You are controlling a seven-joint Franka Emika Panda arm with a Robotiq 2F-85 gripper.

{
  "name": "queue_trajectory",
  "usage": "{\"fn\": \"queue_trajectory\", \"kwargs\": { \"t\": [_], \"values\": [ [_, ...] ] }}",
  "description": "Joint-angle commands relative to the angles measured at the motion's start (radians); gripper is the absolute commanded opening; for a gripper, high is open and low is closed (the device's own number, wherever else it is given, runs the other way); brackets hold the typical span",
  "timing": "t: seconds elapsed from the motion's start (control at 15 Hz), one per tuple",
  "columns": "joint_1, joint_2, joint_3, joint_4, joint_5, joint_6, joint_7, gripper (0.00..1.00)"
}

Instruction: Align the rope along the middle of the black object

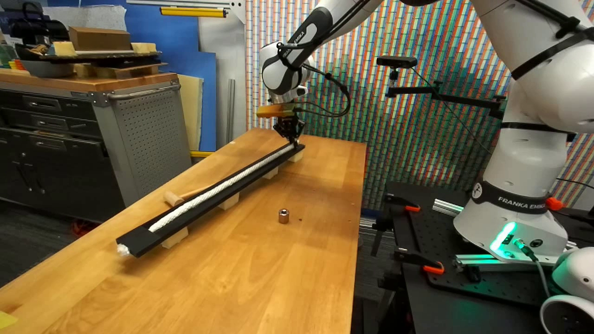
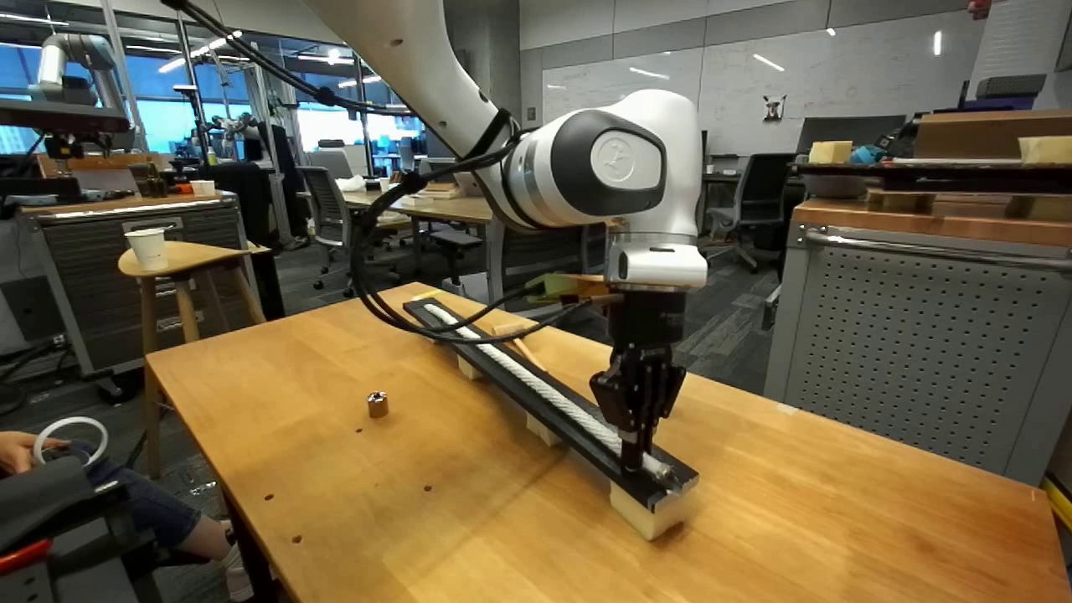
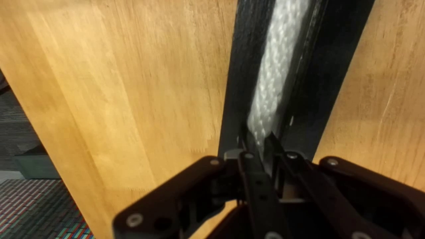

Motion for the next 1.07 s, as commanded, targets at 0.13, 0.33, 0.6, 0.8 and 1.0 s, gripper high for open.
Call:
{"fn": "queue_trajectory", "kwargs": {
  "t": [0.13, 0.33, 0.6, 0.8, 1.0],
  "values": [
    [-0.032, 0.028, 0.008, 0.056, 0.006, -0.029, 0.031, 0.43],
    [-0.042, 0.031, 0.007, 0.06, 0.004, -0.028, 0.032, 0.66],
    [-0.049, 0.031, 0.008, 0.061, 0.005, -0.03, 0.034, 0.96],
    [-0.051, 0.029, 0.007, 0.06, 0.004, -0.026, 0.033, 1.0],
    [-0.052, 0.025, 0.007, 0.057, 0.004, -0.023, 0.033, 1.0]
  ]
}}
